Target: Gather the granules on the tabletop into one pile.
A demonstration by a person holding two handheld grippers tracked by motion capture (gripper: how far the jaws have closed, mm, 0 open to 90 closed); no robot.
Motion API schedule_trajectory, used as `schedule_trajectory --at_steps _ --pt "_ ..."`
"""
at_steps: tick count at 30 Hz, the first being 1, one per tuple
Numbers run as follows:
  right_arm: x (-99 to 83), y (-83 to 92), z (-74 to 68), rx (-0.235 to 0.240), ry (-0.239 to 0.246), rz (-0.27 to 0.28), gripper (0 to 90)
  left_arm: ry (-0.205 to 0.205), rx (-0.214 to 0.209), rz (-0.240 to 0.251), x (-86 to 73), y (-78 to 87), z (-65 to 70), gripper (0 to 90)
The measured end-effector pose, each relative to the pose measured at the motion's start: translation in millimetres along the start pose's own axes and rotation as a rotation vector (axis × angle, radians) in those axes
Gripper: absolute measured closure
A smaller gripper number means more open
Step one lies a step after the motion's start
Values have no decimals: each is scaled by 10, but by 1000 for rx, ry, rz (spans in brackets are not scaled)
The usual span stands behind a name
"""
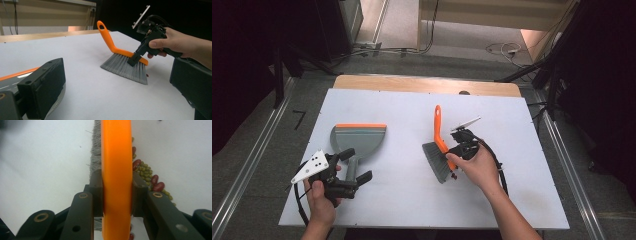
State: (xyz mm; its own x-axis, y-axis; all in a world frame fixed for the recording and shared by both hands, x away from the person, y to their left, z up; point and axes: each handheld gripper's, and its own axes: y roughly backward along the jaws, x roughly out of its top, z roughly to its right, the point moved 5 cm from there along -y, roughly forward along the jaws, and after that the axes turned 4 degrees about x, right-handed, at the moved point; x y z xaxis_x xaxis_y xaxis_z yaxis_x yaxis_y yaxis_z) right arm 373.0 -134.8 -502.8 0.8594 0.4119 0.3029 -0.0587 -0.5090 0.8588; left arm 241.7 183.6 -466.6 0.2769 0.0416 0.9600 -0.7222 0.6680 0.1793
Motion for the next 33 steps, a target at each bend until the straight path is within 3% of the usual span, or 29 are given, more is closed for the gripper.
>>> schedule_trajectory --at_steps 12,33 --pt "-14 71 126 -10 -20 4 678 -2 -1 -3 -3 -6 6 13" --pt "-21 123 224 -20 -40 8 677 -1 -1 -4 -7 -14 4 13"
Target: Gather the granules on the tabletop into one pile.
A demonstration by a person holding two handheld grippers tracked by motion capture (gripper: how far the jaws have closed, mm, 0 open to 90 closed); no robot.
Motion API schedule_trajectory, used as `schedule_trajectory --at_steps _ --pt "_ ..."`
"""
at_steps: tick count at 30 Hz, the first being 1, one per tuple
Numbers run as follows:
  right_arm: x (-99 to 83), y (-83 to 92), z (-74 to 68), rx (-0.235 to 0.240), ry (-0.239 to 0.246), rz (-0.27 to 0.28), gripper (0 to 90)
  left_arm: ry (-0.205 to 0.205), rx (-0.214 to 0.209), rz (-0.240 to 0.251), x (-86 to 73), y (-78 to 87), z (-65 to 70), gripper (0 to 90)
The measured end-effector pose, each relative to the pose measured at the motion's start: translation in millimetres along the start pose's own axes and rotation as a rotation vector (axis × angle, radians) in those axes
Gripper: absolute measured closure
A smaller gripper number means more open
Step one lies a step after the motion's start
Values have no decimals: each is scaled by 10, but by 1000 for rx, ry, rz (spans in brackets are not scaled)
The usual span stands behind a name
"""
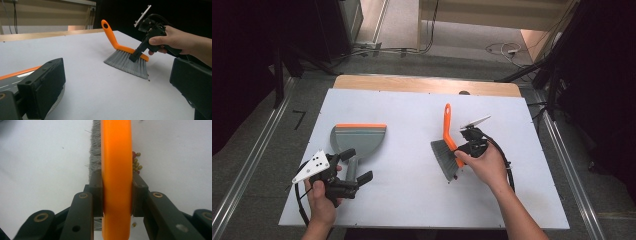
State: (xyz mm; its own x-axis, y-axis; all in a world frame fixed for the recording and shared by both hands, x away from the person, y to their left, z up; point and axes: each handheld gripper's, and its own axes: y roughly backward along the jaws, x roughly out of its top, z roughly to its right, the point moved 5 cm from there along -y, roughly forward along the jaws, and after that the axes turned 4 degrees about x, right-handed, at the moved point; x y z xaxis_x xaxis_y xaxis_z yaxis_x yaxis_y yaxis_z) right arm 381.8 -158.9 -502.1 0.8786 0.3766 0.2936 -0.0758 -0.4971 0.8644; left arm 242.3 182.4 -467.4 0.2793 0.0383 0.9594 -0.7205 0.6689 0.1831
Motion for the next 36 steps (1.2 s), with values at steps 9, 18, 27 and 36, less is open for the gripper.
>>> schedule_trajectory --at_steps 9,18,27,36 --pt "0 15 32 -5 -3 4 677 4 1 -2 -4 -2 1 13" --pt "-5 40 15 -1 -3 15 678 1 -1 -3 -2 -6 7 13" --pt "21 108 -95 16 20 44 685 -1 -4 -12 -13 -34 9 13" --pt "50 272 -158 35 161 91 686 0 -4 -11 -12 -35 5 13"
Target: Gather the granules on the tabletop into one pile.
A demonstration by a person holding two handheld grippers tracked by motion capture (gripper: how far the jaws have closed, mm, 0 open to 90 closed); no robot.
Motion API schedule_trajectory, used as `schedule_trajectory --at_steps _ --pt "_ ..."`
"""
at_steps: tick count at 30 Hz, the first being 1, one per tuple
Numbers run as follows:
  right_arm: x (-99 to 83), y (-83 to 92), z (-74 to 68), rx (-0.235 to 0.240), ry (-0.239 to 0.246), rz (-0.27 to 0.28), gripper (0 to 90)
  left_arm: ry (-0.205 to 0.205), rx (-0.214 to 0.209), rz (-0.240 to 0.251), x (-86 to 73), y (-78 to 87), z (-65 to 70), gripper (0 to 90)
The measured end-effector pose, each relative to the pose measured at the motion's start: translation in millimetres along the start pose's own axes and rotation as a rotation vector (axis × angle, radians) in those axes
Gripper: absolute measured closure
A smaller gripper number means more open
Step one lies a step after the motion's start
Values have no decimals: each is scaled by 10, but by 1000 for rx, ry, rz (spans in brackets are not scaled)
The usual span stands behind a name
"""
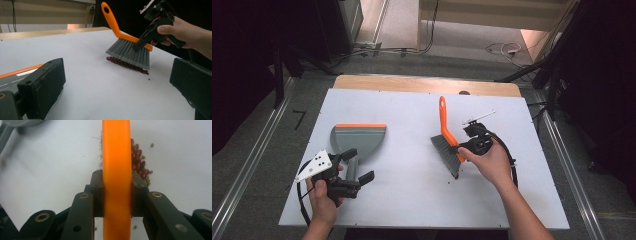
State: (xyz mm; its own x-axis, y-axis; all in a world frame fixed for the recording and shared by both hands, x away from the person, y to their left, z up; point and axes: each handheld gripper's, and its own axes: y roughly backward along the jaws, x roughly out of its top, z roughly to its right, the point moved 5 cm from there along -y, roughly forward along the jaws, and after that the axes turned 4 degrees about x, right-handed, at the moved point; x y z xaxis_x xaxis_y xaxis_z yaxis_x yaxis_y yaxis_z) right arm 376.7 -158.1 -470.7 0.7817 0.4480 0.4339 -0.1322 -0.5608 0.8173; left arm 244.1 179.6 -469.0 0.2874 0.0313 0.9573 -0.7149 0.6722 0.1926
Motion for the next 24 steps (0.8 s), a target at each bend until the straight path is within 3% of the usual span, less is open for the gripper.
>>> schedule_trajectory --at_steps 2,5,8,11,13,15,20,24 --pt "4 59 -36 13 62 -3 686 1 2 0 1 3 -2 13" --pt "-28 138 -116 -13 189 -34 686 2 2 0 0 2 -1 13" --pt "-118 165 -205 -15 359 -71 686 1 1 1 1 -1 4 13" --pt "-240 180 -277 35 438 -132 685 2 1 0 1 -3 6 13" --pt "-321 192 -300 27 523 -165 685 1 1 -1 0 -3 8 13" --pt "-393 203 -309 30 576 -198 685 0 1 -1 0 -7 12 13" --pt "-530 208 -299 85 641 -263 686 -1 -2 -3 -1 -16 23 13" --pt "-604 120 -270 96 707 -305 686 0 -1 -3 -3 -20 21 13"
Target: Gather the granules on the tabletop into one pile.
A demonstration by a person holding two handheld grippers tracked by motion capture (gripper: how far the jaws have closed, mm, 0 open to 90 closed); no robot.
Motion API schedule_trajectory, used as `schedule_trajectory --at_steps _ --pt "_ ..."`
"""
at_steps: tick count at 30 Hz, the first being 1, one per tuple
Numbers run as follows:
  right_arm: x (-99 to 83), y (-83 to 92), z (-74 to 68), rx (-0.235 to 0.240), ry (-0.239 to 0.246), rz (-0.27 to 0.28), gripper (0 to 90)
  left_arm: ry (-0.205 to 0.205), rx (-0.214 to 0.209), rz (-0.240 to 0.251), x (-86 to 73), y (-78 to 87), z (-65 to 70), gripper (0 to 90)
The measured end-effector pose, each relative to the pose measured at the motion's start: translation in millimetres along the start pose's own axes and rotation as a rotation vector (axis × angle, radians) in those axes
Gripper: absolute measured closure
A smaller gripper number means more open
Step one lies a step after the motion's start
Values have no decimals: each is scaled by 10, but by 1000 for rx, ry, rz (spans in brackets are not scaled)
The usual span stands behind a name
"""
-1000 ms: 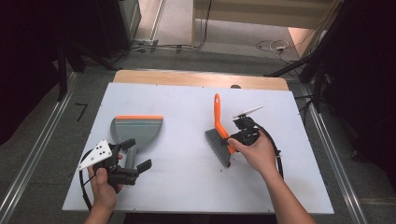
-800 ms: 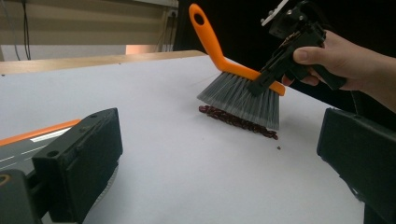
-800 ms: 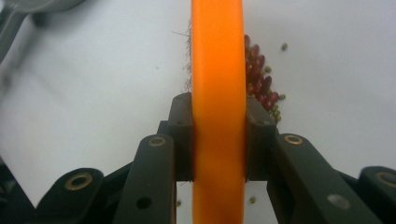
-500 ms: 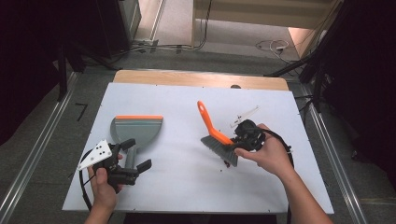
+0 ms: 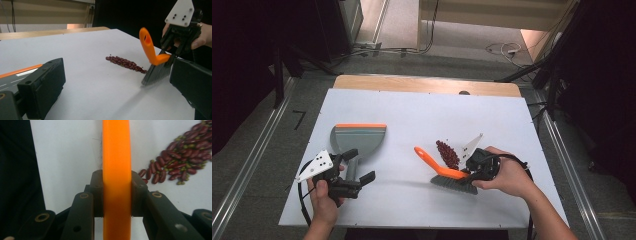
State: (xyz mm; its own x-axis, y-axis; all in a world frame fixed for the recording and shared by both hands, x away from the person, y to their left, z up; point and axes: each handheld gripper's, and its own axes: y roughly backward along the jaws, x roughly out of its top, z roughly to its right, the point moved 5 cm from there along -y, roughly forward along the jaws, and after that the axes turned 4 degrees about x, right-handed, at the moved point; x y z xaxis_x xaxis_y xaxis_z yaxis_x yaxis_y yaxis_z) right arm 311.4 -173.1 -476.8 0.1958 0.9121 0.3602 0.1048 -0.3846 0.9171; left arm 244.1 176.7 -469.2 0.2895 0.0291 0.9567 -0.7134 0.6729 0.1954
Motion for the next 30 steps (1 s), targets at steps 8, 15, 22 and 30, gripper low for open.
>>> schedule_trajectory --at_steps 8,15,22,30 --pt "19 -63 232 -3 13 7 684 -4 -2 -2 -4 -3 4 13" --pt "85 -60 419 -18 -3 5 683 -1 0 -1 -1 1 2 13" --pt "111 -71 613 6 -44 14 679 0 -2 0 -2 1 2 13" --pt "162 -53 797 -9 -47 21 677 0 0 -3 -5 1 -6 13"
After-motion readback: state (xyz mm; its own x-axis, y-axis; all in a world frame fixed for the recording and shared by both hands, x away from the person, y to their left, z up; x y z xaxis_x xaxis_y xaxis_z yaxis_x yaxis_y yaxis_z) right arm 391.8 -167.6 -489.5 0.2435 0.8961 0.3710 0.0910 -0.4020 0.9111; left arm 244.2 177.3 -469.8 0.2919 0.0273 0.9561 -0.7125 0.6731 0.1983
